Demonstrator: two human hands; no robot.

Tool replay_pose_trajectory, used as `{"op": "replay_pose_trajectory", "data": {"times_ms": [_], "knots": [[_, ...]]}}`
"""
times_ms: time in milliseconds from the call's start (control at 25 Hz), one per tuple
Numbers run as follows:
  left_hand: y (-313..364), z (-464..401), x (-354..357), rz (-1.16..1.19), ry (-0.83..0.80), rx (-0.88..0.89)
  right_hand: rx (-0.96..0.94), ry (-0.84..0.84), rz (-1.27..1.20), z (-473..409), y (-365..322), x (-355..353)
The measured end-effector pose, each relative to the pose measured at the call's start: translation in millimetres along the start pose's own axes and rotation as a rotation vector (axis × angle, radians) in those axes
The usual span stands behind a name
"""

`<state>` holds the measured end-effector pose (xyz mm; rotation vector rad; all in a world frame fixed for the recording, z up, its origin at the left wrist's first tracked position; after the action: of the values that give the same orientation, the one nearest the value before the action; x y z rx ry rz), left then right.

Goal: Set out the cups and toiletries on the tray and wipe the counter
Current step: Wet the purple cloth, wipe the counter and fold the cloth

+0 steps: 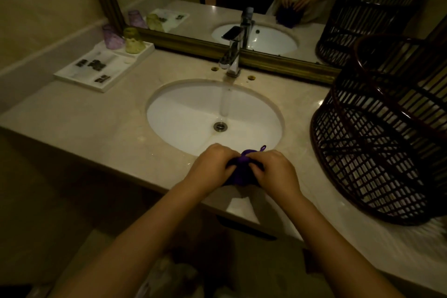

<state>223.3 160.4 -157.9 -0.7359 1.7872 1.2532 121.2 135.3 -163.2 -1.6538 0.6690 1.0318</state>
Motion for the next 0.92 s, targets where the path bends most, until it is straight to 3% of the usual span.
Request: {"op": "replay_pose_trajectory", "data": {"times_ms": [280,480,720,840,920], "knots": [[-38,10,-34,-0.028,-0.068,-0.036,-0.086,-0.027,-0.008,-17,-52,14],[-78,44,16,-0.073,-0.245,-0.051,-0.002,-0.308,0.171,-2,-44,97],[-104,72,53,-0.35,-0.467,-0.078,0.049,-0.42,0.288,17,-30,132],[-101,76,50,-0.304,-0.437,-0.081,0.056,-0.416,0.28,15,-32,128],[-101,77,37,-0.247,-0.328,-0.091,0.113,-0.284,0.206,6,-35,112]]}}
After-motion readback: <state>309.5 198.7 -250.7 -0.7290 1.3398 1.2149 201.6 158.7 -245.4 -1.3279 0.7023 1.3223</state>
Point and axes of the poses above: each hand's wrist, its own z-axis away from the middle knuckle, its own x-axis out of the palm, y = z × x, the point moved 10 cm from there along -z, towards the middle knuckle, and after that the axes turned 10 degrees about x, right-handed, at the moved point
